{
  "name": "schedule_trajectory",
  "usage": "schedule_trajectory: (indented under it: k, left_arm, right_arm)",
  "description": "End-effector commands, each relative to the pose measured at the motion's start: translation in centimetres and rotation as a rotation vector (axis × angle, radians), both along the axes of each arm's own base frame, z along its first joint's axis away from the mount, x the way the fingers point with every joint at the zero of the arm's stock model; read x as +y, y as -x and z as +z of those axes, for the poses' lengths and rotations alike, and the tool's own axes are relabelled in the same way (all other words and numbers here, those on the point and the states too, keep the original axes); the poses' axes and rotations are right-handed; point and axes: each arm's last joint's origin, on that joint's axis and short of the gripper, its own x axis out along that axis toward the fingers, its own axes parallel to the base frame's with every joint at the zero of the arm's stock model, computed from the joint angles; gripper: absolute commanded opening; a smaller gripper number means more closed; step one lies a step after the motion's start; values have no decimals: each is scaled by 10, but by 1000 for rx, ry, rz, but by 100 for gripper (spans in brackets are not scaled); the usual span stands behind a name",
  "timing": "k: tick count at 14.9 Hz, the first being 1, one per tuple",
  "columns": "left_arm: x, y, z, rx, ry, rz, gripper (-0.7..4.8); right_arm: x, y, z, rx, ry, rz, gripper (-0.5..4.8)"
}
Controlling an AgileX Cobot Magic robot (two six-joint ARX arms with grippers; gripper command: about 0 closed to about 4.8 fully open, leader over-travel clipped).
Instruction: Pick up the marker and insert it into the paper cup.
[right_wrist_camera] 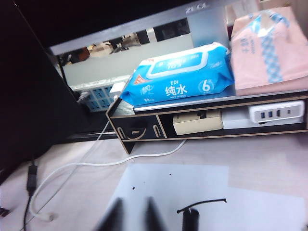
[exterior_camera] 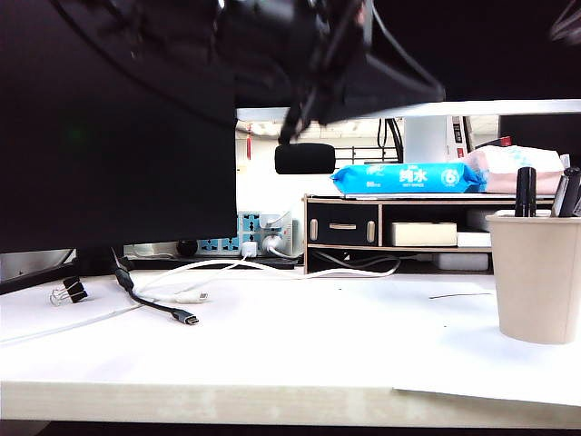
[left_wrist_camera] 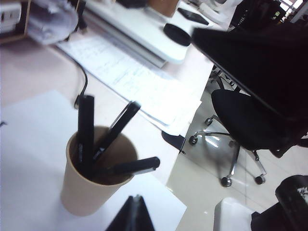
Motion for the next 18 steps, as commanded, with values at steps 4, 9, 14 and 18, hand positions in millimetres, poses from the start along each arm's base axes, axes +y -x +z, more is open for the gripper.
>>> schedule_trajectory:
  k: [4,9,14,18]
  left_arm:
    - [21,17,34,-102,-39,38,-5]
    - [49,56,77,-206,-45,81,-5]
    - [66,101,102,-316,-71,161,-5]
    - [77,127,110,-339,-77,183,-5]
  right_arm:
    - [-11,32,2,-16,-22,89,7]
    - [-6,41,-4,10,32,379,-1]
    - [-11,47,-9,19,100,312,-1]
    - [-15,55,-17,-58,130,299,-1]
